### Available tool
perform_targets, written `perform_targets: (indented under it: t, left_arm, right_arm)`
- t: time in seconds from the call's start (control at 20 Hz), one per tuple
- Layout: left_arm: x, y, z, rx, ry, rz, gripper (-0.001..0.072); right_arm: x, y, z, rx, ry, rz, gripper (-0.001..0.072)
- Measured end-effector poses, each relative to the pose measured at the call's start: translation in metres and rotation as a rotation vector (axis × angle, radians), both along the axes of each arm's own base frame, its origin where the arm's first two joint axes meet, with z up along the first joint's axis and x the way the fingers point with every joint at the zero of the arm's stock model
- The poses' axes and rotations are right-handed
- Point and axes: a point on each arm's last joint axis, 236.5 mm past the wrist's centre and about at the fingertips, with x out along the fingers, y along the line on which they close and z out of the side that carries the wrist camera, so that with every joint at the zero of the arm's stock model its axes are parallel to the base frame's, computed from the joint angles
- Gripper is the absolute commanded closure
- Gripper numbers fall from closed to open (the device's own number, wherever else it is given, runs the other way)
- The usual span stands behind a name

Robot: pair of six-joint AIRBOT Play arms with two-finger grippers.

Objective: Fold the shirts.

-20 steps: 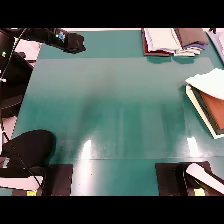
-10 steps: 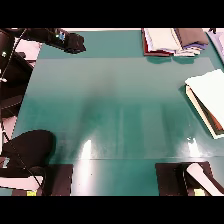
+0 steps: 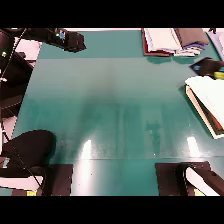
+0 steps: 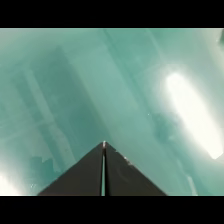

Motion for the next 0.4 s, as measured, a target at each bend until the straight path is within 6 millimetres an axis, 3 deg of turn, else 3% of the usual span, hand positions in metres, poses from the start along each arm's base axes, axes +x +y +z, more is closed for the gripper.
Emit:
perform_targets:
  t: [0.05,0.2,0.4]
  left_arm:
    - [0.000,0.000,0.000,0.000,0.000,0.000,0.0686]
    - [0.000,0.000,0.000,0.000,0.000,0.000,0.0686]
    - [0.000,0.000,0.000,-0.001,-0.001,0.000,0.0685]
  right_arm:
    - [-0.001,0.024,-0.002,0.001,0.001,0.061,0.0692]
    - [-0.008,0.080,-0.009,0.003,0.012,0.203,0.0694]
    - [-0.016,0.115,-0.015,0.003,0.025,0.293,0.0694]
